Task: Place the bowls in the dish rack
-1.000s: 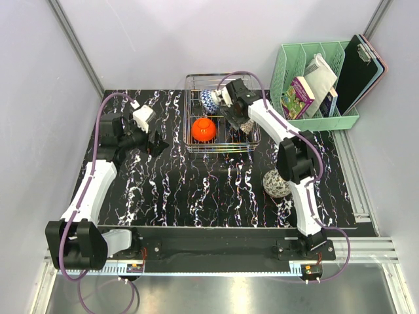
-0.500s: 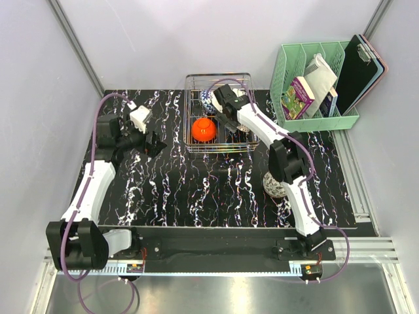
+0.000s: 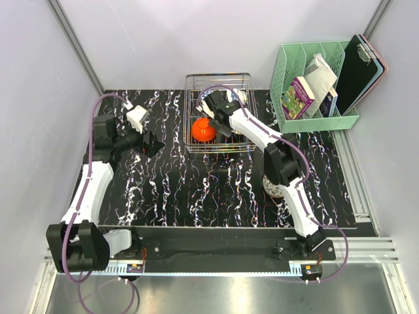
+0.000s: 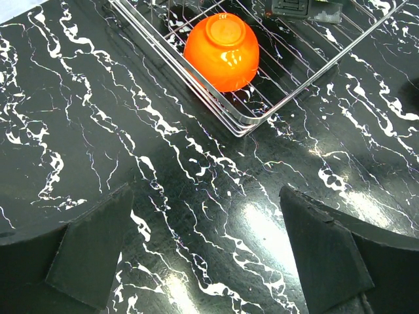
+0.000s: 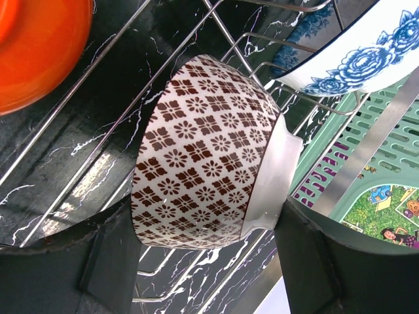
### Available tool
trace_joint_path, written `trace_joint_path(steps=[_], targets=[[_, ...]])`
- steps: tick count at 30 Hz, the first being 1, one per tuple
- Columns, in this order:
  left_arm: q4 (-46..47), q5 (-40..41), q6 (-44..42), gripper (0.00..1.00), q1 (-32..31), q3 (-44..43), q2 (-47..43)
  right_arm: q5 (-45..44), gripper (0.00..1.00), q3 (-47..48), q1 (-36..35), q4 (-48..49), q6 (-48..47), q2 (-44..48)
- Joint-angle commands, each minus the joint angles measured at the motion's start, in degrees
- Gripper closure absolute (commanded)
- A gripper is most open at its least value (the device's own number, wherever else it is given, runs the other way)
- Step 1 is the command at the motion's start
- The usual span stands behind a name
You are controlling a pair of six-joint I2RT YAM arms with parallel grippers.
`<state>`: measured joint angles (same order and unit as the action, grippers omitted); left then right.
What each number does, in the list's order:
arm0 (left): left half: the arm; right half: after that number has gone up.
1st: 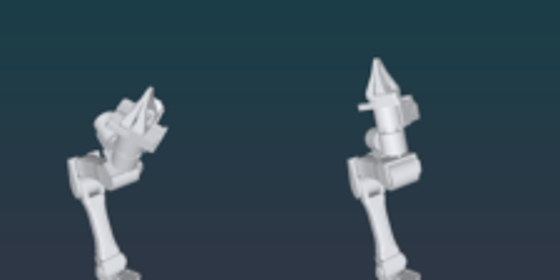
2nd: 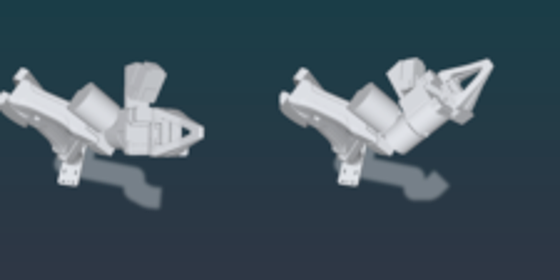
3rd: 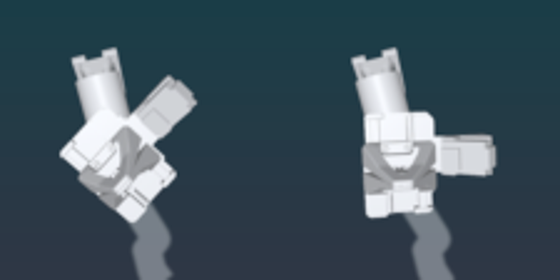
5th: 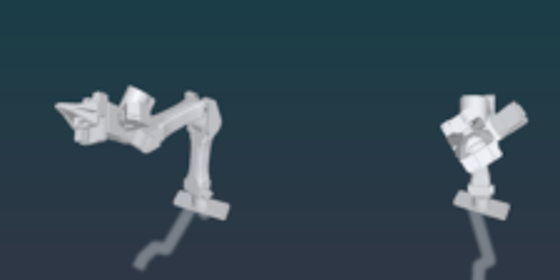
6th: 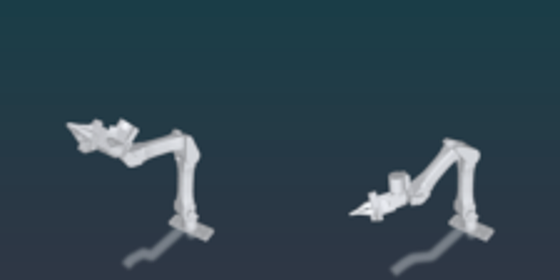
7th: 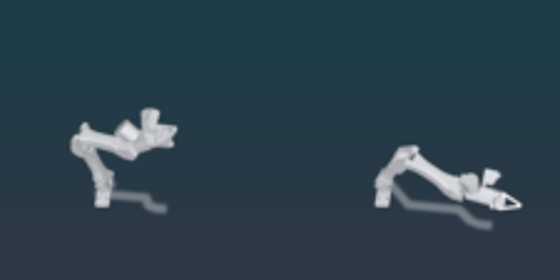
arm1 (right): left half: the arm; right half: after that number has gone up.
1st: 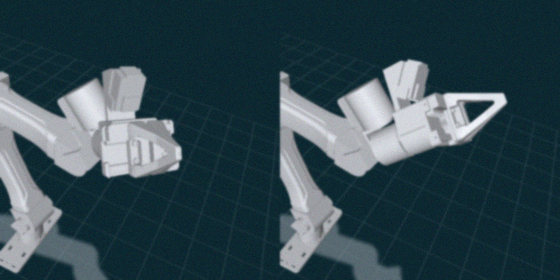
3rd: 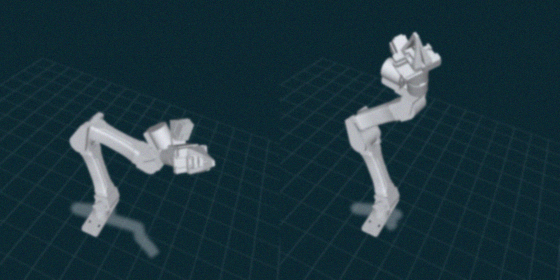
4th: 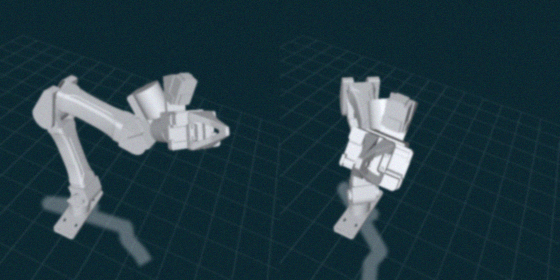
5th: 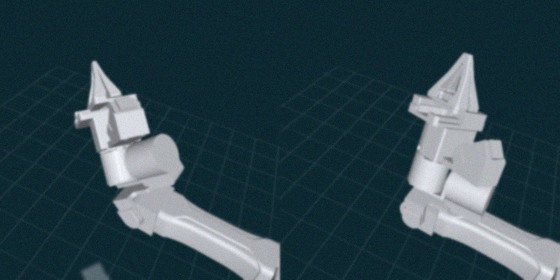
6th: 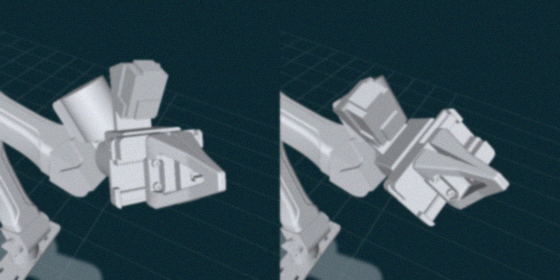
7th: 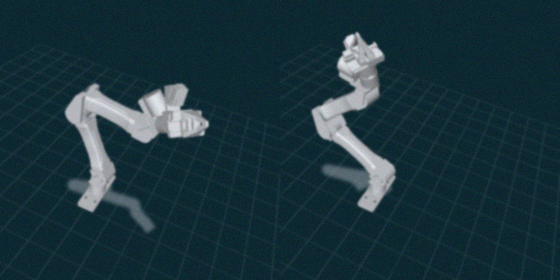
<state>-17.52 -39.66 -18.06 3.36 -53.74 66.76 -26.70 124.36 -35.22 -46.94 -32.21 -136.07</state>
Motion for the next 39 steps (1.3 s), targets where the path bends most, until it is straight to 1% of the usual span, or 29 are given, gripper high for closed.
trace_joint_path(steps=[1, 4, 5, 9, 11, 15, 23, 30, 39], targets=[[1.79, -3.05, -0.92, 0.01, 0.77, 0.74, -2.07, 5.87, 0.41, -2.01, -1.60, -1.67, 0.83, -2.62], [1.70, -3.23, -1.09, 0.01, 1.13, 1.18, -2.51, 5.69, 0.34, -2.45, -1.78, -1.66, 1.00, -3.23], [1.79, -3.23, -1.10, 0.01, 1.21, 1.26, -2.51, 5.69, 0.30, -2.54, -1.78, -1.67, 1.01, -3.32], [1.52, -3.58, -1.45, 0.01, 1.65, 1.27, -2.69, 6.13, 0.20, -2.71, -1.78, -1.66, 1.27, -3.85], [1.43, -4.02, -1.45, 0.01, 1.92, 1.18, -2.60, 6.48, 0.12, -2.80, -1.78, -1.67, 1.36, -4.12], [1.26, -4.29, -1.62, 0.01, 2.36, 0.91, -2.51, 7.36, 0.04, -3.15, -1.78, -1.75, 1.44, -4.55], [0.82, -4.99, -1.80, 0.01, 2.97, 0.91, -2.51, 8.50, 0.00, -3.86, -1.87, -1.75, 2.59, -4.56], [0.64, -5.52, -1.97, 0.01, 3.32, 0.74, -2.51, 11.31, 0.00, -3.24, -1.87, -2.98, 2.50, -0.61], [0.03, -5.87, -1.80, 0.01, 3.50, -0.23, -2.78, 15.09, 0.00, -1.75, -1.96, -6.67, 2.85, 2.03]])
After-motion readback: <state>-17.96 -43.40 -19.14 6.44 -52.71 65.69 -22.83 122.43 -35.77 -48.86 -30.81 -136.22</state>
